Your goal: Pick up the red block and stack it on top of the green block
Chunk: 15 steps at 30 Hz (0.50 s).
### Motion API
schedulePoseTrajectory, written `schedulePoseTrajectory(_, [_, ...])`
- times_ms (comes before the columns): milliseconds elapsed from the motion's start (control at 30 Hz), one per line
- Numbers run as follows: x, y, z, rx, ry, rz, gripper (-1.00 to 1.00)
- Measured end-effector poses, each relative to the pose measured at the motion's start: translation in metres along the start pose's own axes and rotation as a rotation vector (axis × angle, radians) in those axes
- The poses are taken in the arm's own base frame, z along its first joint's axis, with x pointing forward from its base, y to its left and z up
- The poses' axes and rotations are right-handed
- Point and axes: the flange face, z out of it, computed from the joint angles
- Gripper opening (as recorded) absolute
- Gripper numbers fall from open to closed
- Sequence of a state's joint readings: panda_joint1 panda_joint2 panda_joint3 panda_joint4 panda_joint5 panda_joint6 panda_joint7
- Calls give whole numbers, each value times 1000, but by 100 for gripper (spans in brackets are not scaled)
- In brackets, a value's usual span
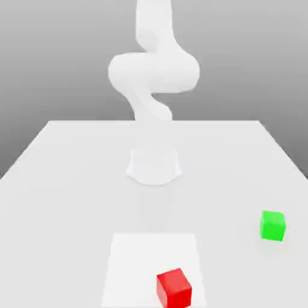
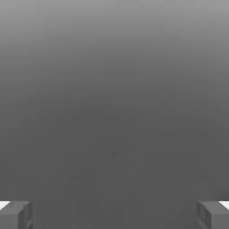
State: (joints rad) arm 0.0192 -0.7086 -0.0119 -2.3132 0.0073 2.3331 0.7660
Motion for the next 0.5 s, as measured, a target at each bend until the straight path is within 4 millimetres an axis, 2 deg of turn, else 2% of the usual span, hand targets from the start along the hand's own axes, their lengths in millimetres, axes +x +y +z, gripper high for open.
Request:
schedulePoseTrajectory(233, [-20,9,138,-110,-176,-90,0])
schedulePoseTrajectory(500, [-76,47,278,-237,-364,-194,0])
